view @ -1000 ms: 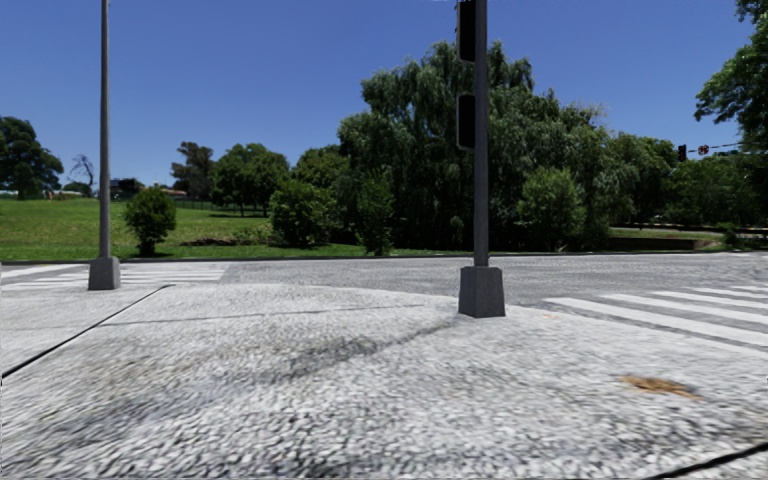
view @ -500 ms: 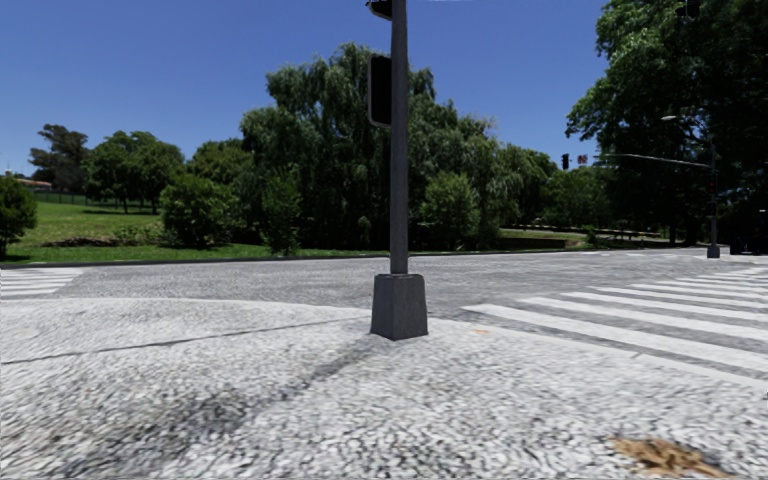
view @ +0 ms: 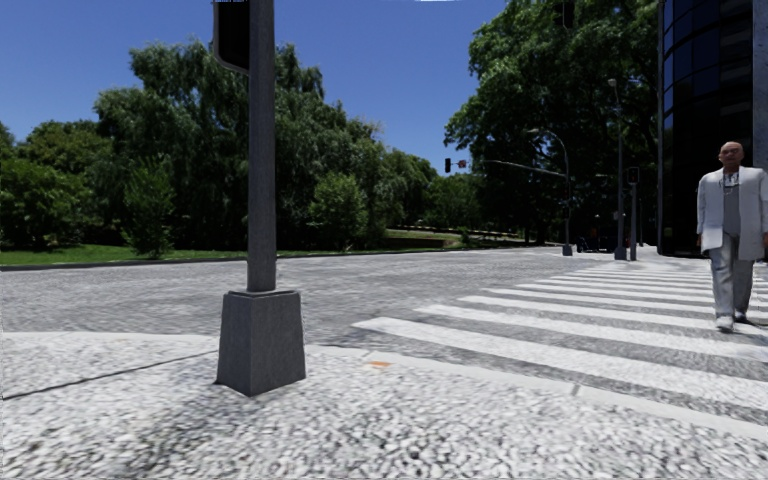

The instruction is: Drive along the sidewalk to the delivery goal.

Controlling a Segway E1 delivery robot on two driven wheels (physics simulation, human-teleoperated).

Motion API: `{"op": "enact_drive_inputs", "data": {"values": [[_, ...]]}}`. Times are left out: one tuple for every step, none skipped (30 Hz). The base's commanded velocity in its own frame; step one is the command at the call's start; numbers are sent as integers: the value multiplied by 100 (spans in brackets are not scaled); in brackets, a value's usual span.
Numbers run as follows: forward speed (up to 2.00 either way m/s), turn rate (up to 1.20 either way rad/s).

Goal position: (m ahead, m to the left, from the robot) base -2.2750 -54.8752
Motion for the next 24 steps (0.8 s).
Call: {"op": "enact_drive_inputs", "data": {"values": [[196, -70], [196, -70], [196, -70], [196, -70], [196, -70], [196, -70], [196, -70], [196, -70], [196, -70], [196, -70], [196, -70], [196, -70], [196, -67], [196, -67], [196, -52], [196, -24], [196, 0], [196, 0], [196, 0], [196, 0], [196, 0], [196, 0], [196, 0], [196, 0]]}}
